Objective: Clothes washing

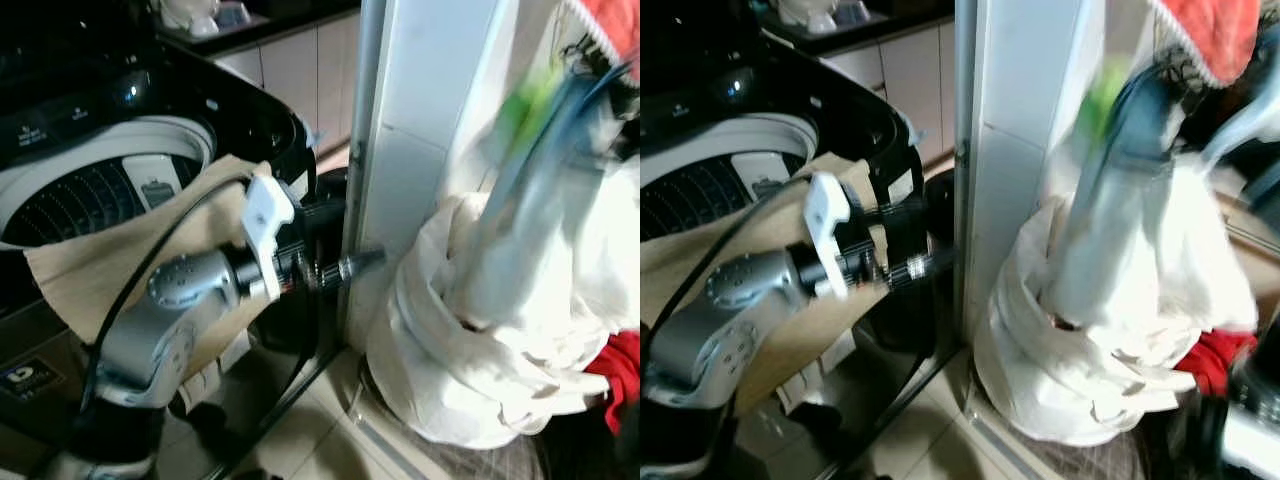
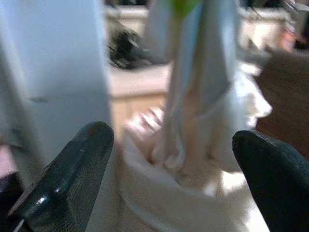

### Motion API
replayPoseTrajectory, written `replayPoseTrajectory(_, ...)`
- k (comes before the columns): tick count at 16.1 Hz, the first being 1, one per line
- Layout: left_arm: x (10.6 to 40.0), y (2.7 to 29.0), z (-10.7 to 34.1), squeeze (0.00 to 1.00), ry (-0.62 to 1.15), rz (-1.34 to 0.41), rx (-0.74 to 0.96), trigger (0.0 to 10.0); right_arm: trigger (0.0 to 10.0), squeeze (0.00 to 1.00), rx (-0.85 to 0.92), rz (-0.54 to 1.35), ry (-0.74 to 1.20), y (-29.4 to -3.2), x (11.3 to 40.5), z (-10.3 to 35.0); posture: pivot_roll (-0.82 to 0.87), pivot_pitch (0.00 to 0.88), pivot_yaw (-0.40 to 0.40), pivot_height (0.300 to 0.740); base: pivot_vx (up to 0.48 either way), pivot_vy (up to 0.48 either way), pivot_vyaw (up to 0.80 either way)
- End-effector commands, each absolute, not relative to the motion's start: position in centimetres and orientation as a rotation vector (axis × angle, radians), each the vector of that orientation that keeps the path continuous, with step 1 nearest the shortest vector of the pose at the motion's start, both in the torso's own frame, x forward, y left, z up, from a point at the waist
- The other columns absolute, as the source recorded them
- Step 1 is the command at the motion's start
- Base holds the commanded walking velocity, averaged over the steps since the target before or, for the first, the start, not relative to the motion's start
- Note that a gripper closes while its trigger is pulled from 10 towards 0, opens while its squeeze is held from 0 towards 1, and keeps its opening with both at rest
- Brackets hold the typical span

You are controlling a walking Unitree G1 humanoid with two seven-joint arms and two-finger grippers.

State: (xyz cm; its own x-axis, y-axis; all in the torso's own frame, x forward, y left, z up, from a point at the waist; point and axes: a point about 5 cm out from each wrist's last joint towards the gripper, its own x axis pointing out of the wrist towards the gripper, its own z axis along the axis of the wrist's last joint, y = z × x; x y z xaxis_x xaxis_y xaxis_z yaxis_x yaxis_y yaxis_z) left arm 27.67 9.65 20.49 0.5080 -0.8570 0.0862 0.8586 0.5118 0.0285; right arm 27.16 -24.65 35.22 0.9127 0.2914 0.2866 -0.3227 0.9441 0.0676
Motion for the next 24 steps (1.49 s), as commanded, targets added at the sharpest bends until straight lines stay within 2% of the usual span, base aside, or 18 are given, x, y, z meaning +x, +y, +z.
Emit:
replayPoseTrajectory(1,28.3,10.0,21.5,0.0,-0.148,-0.981,-0.012,10.0,0.0,0.0,0.134,0.332,-0.383,-24.7,26.7,37.2,-0.19,0.0,0.035,0.74,0.0,0.0,0.0)
replayPoseTrajectory(3,29.2,9.2,23.1,0.0,-0.228,-0.944,-0.06,10.0,0.0,0.0,0.193,0.405,-0.481,-24.1,26.5,40.2,-0.19,0.0,0.025,0.74,0.0,0.0,0.0)
replayPoseTrajectory(5,29.7,8.4,24.3,0.0,-0.28,-0.94,-0.093,10.0,0.0,0.0,0.185,0.455,-0.455,-23.3,26.9,40.2,-0.19,0.0,0.024,0.74,0.0,0.0,0.0)
replayPoseTrajectory(7,30.5,6.9,26.2,0.0,-0.356,-0.939,-0.185,10.0,0.0,0.0,0.255,0.562,-0.417,-22.1,27.3,39.2,-0.18,0.0,0.014,0.74,0.0,0.0,0.0)
replayPoseTrajectory(8,30.8,5.7,27.5,1.0,-0.388,-0.975,-0.276,10.0,0.0,0.0,0.291,0.59,-0.396,-21.7,27.5,38.6,-0.18,0.0,0.013,0.74,0.0,0.0,0.0)
replayPoseTrajectory(11,31.0,2.7,28.6,1.0,-0.387,-1.077,-0.307,10.0,0.0,0.0,0.328,0.637,-0.346,-20.4,27.8,37.1,-0.19,0.0,0.021,0.74,0.0,0.0,0.0)
replayPoseTrajectory(14,30.8,0.4,27.1,1.0,-0.324,-1.108,-0.248,10.0,0.0,0.0,0.346,0.654,-0.34,-19.7,27.4,36.8,-0.2,0.0,0.032,0.74,0.0,0.0,0.0)
replayPoseTrajectory(15,30.9,0.0,26.4,0.19,-0.307,-1.08,-0.201,10.0,0.0,0.0,0.343,0.654,-0.336,-19.6,27.3,36.7,-0.2,0.0,0.032,0.74,0.0,0.0,0.0)
replayPoseTrajectory(16,31.1,-0.1,26.1,0.0,-0.299,-1.044,-0.172,10.0,0.0,0.0,0.346,0.658,-0.338,-19.5,27.3,36.7,-0.2,0.0,0.036,0.74,0.0,0.0,0.0)
replayPoseTrajectory(18,32.1,0.2,25.5,0.0,-0.313,-0.92,-0.085,10.0,0.0,0.0,0.353,0.667,-0.342,-19.3,27.1,36.8,-0.2,0.0,0.037,0.74,0.0,0.0,0.0)
replayPoseTrajectory(20,32.4,0.6,25.6,0.0,-0.331,-0.888,-0.091,10.0,0.0,0.0,0.357,0.668,-0.341,-19.2,27.0,36.8,-0.19,0.0,0.036,0.74,0.0,0.0,0.0)
replayPoseTrajectory(21,32.3,0.8,25.7,0.0,-0.335,-0.911,-0.128,1.3,0.0,0.0,0.361,0.667,-0.341,-19.2,27.0,36.7,-0.19,0.0,0.033,0.74,0.0,0.0,0.0)
replayPoseTrajectory(22,32.3,0.9,25.7,0.0,-0.334,-0.913,-0.141,0.0,0.0,0.0,0.362,0.668,-0.341,-19.2,27.0,36.7,-0.19,0.0,0.033,0.74,0.0,0.0,0.0)
replayPoseTrajectory(24,32.3,1.0,25.7,0.0,-0.335,-0.925,-0.176,0.0,0.0,0.0,0.367,0.674,-0.338,-19.1,27.0,36.6,-0.19,0.0,0.034,0.74,0.0,0.0,0.0)
